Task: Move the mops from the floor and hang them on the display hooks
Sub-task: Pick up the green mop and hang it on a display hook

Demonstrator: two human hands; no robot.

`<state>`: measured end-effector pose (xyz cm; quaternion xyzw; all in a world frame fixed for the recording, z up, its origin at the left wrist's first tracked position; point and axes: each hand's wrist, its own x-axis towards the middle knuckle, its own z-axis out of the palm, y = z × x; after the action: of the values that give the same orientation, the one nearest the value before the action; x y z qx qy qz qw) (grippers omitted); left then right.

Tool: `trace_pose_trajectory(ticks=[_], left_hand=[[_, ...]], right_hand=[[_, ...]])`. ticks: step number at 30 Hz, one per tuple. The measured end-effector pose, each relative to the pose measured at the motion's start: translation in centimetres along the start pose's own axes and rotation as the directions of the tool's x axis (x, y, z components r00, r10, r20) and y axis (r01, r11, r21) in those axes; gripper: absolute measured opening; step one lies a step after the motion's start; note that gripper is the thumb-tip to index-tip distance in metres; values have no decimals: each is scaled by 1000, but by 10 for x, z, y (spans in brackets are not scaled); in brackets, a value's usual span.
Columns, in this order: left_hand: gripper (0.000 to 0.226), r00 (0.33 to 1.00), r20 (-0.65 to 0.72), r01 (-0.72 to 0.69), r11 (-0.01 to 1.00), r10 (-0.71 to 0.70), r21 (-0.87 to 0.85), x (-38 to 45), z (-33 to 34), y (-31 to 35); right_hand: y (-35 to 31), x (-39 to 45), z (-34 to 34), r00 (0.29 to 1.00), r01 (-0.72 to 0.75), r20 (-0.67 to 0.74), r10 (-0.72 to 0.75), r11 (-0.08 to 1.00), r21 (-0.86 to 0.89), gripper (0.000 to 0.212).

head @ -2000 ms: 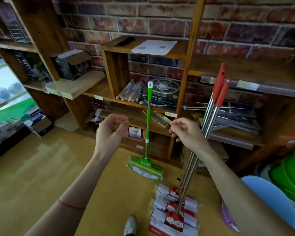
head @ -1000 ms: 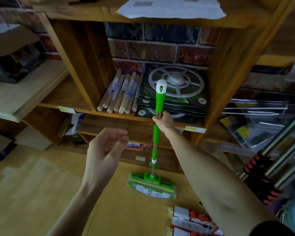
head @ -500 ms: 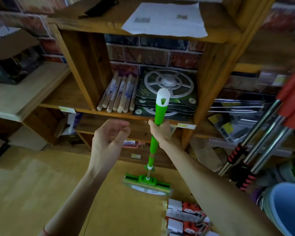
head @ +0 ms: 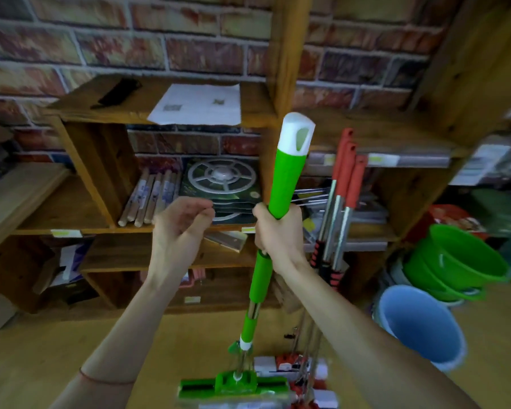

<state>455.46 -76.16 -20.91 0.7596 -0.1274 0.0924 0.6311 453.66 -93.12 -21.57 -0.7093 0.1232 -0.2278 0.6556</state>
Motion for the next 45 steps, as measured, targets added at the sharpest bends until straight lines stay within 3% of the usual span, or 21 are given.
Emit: trace_pose_trajectory(ticks=[4, 10, 15, 19, 26, 32, 35, 40, 45], left_hand=[[9, 996, 76, -37, 996, 42, -76, -31, 42, 47], [9, 952, 274, -88, 978, 139, -191, -124, 130, 129], [7, 850, 471, -85, 945, 235, -317, -217, 214, 192], [9, 721, 602, -47, 891, 343, -451, -295, 276, 240], [13, 435, 749, 41, 819, 501, -572, -431, 368, 312], [8, 151, 791, 185, 769, 593, -612, -554, 434, 364], [11, -2, 766, 249, 742, 643, -622, -612, 464, 388], [10, -204, 706, 380, 719, 679, -582, -705, 496, 426], [17, -386, 600, 439, 712, 701, -548, -797, 509, 454]], right_hand=[[-36, -43, -70, 996, -22, -86, 25, 999, 40, 26], [-74, -137, -209, 955, 2, -297, 12, 999, 49, 30], [-95, -232, -327, 854, 27, -520, -31, 1000, -15, 31], [-113, -308, -412, 759, 23, -649, -47, 999, -45, 37], [-146, -445, -528, 432, -116, -900, -65, 985, -126, 24], [-165, -564, -598, 149, -155, -984, -93, 981, -116, 26], [-172, -618, -625, -33, -181, -992, -118, 977, -111, 32], [-182, -698, -655, -321, -281, -932, -167, 957, -75, 18], [-194, -773, -671, -501, -264, -838, -217, 960, -91, 30]])
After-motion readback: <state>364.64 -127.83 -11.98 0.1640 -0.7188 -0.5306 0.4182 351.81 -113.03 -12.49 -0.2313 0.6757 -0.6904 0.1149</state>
